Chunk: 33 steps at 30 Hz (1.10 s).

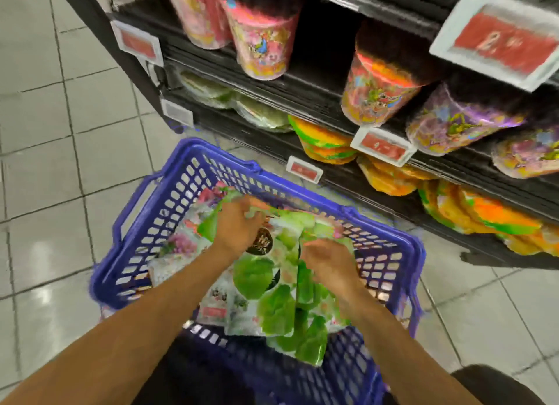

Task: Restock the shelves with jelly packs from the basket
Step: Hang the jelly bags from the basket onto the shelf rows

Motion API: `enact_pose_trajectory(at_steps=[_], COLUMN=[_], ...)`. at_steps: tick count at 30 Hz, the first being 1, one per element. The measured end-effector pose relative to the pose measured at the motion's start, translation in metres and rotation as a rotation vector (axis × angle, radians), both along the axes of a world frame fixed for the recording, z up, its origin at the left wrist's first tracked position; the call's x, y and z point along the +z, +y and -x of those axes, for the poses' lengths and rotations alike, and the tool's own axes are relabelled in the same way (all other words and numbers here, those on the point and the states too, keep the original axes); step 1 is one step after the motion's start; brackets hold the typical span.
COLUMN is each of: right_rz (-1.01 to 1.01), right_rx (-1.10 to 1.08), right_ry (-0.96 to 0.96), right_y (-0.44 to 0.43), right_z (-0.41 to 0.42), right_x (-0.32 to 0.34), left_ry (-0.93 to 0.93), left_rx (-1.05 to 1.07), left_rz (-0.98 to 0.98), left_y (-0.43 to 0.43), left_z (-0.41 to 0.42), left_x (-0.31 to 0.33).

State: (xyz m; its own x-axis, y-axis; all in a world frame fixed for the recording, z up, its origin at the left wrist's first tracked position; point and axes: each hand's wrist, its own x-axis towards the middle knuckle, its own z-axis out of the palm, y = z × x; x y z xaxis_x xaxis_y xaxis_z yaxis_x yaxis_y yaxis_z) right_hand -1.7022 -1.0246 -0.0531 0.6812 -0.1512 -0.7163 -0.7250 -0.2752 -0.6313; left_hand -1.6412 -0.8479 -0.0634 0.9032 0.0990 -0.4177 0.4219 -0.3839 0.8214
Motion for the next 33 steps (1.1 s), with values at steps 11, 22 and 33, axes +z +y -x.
enact_pose_trajectory(at_steps=[11,22,33], right_rz=[0.167,-0.426,-0.351], right_rx=[0.004,-0.574,-0.640], right_ry=[0.171,0.435,0.049], right_y=[0.075,0.048,0.045], right_z=[0.062,0.105,0.120], right_x=[0.008,0.045,0.222], left_ry=[0.455,0.750,0.442], left_rx=[-0.210,-0.133,0.010], left_rz=[-0.631,-0.248,0.567], left_y=[0.004,0.055,0.073], left_z=[0.053,0.071,0.105], left_x=[0.013,0.062,0.230])
